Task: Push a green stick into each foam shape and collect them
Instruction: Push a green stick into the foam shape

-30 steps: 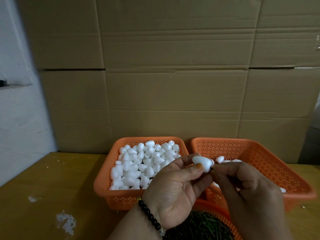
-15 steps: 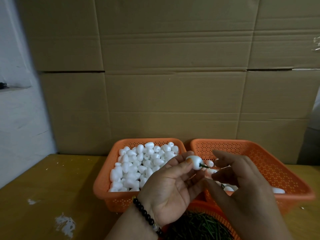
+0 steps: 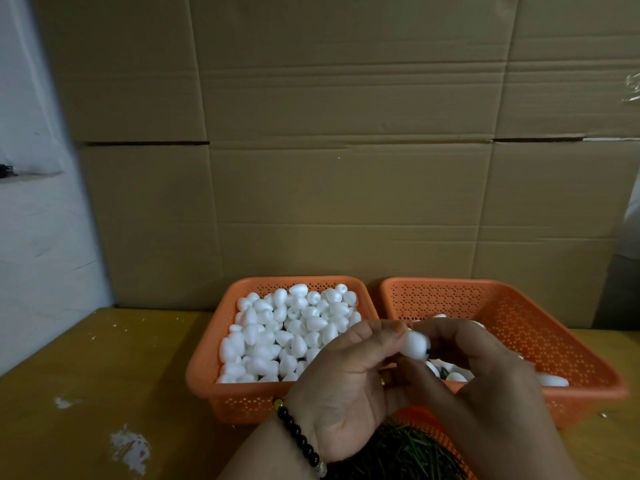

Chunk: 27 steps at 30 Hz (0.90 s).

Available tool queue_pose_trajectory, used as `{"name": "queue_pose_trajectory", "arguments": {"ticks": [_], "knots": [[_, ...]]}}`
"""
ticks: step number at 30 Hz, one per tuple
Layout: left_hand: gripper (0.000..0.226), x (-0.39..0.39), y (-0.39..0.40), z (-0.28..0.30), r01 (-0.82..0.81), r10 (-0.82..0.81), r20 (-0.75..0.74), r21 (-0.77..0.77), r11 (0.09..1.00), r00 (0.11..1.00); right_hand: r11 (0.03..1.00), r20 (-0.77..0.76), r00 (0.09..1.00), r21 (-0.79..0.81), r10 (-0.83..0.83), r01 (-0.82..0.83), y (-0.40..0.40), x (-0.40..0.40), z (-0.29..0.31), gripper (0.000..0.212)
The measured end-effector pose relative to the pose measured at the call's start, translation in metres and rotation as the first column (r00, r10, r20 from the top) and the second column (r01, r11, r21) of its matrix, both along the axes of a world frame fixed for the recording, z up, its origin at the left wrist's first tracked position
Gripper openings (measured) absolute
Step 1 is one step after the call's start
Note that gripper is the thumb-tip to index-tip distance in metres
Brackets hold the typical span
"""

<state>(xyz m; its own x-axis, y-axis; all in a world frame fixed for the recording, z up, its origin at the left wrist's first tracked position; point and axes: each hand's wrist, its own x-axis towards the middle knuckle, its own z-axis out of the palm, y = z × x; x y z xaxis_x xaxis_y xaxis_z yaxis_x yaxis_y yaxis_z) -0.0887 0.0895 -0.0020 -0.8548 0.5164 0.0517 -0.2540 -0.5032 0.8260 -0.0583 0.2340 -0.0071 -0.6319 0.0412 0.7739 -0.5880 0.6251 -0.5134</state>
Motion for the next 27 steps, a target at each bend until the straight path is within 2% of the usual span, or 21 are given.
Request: {"name": "queue_pose_trajectory", "arguments": {"ticks": [2,8,11,16,19,23,27], "knots": [[0.038,-0.001,-0.003,0.001,-0.036,0.037,-0.023,0.022,0.999,0.999,0.999,0.021,1.000,-0.038,0.005,-0.005,-0.001,0.001,0.003,0.020],[0.024,-0.002,-0.009,0.002,-0.052,0.052,-0.074,0.004,0.999,0.996,0.999,0.077,0.997,0.046,-0.023,0.020,-0.002,0.005,0.009,0.032],[0.026,-0.003,-0.010,0.002,-0.039,0.039,-0.081,0.007,0.999,0.996,0.997,0.093,0.996,0.071,-0.008,0.001,0.000,0.004,0.006,0.057],[0.027,-0.003,-0.009,0.002,-0.027,0.026,-0.070,-0.016,1.000,0.997,0.994,0.024,0.999,0.103,0.047,-0.049,0.002,0.000,0.001,0.072],[0.021,-0.004,-0.008,0.000,-0.045,0.038,-0.095,-0.076,0.996,0.995,0.991,0.001,0.998,0.113,0.064,-0.064,0.003,-0.001,0.002,0.061],[0.033,-0.005,-0.006,-0.002,-0.074,0.060,-0.109,-0.134,0.988,0.992,0.992,-0.002,0.994,0.064,0.107,-0.106,0.002,0.000,0.006,0.022],[0.042,-0.012,-0.015,-0.001,-0.209,0.187,-0.121,-0.209,0.955,0.975,0.994,0.131,0.986,-0.051,0.102,-0.097,0.007,-0.001,0.006,0.021]]}}
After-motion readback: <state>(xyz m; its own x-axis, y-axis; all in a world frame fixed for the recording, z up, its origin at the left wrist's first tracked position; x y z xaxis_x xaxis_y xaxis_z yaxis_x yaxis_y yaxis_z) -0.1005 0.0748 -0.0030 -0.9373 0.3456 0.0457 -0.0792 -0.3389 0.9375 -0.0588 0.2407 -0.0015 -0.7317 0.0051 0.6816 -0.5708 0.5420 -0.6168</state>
